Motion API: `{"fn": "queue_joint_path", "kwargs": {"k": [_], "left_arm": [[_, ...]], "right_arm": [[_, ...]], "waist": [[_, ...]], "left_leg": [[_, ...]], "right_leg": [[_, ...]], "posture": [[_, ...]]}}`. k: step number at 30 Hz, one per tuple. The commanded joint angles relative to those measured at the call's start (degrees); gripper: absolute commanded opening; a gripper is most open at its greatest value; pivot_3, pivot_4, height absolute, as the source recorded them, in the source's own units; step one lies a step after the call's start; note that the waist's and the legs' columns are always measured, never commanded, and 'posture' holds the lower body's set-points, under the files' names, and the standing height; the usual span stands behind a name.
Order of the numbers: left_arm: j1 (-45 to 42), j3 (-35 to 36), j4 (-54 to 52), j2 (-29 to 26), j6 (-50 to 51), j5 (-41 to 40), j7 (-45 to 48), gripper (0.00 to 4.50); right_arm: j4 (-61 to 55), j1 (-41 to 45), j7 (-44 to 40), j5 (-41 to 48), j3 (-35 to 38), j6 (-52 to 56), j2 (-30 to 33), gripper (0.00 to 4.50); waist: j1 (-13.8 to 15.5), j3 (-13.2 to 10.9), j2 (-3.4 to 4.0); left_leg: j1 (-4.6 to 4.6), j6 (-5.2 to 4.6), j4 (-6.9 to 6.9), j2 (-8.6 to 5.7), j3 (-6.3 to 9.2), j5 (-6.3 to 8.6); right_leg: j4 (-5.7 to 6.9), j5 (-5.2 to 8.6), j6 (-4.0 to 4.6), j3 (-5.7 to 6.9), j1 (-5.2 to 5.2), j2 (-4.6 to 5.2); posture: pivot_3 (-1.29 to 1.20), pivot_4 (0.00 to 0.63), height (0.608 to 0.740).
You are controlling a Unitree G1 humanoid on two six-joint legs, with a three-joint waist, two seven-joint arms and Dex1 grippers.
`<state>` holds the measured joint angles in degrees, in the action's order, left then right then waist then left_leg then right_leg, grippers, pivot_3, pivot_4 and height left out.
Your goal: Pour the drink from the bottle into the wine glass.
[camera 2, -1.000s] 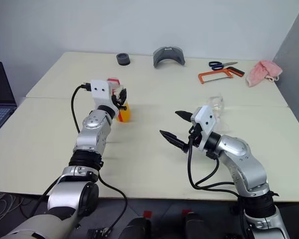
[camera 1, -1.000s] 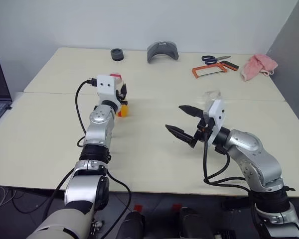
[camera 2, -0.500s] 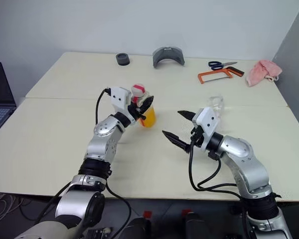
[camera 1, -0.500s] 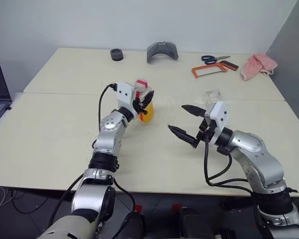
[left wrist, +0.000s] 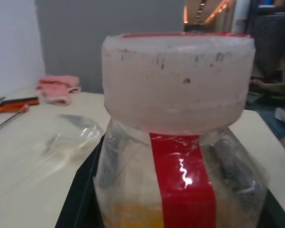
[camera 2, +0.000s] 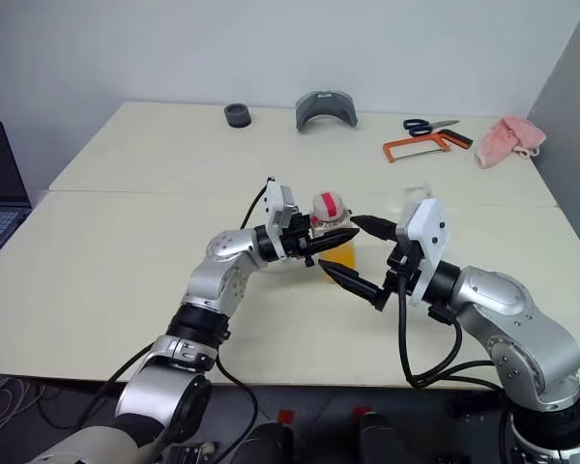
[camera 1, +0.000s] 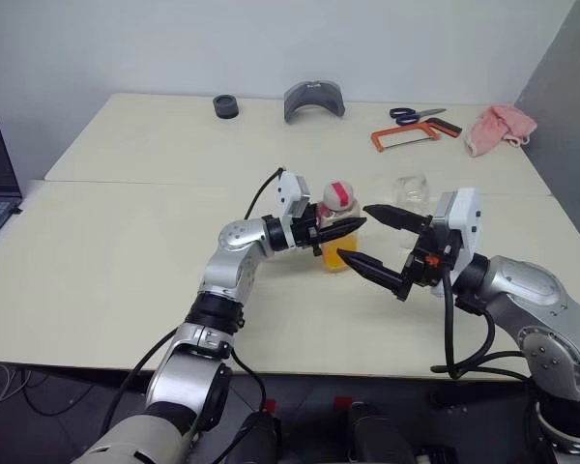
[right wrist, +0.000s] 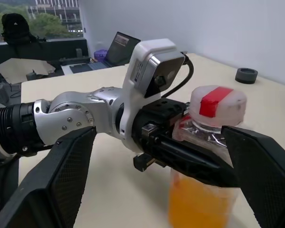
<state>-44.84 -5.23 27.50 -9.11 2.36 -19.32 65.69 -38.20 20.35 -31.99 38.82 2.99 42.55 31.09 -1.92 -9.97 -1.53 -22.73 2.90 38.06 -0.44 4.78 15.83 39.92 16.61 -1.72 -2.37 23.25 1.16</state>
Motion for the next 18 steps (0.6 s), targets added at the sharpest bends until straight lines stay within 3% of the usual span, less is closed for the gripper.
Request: {"fn": "queue_joint_path", "kwargs": {"k": [1,14,18], "left_arm": [[-1.28,-1.03,-1.05,0.39,0.27,-1.17,3.81,1.78],[-1.37,-1.69,-1.43,-0.03,1.02,-0.35,7.14,1.77],[-1.36,-1.72,-1.62,-0.53,1.36,-0.36,7.83,1.77]], "right_arm": [[-0.55,3.09,4.00,-2.47,-1.42,0.29,-0.84,4.50],[3.45,6.46,7.79,-7.40,-4.98,-0.92,-5.14,4.50],[4.46,6.51,7.17,-8.31,-5.33,-1.06,-5.14,3.60]], "waist": [[0.00,0.00,0.00],[0.05,0.00,0.00],[0.04,0.00,0.00]], "left_leg": [[0.00,0.00,0.00,0.00,0.00,0.00],[-0.01,0.00,0.01,0.03,0.03,0.00],[-0.01,0.00,0.01,0.02,0.03,0.00]], "right_leg": [[0.00,0.00,0.00,0.00,0.00,0.00],[0.00,0.00,0.00,0.01,0.00,0.02],[0.00,0.00,0.00,0.00,0.00,0.01]], "posture": [[0.00,0.150,0.740],[0.00,0.150,0.740],[0.00,0.150,0.740]]}}
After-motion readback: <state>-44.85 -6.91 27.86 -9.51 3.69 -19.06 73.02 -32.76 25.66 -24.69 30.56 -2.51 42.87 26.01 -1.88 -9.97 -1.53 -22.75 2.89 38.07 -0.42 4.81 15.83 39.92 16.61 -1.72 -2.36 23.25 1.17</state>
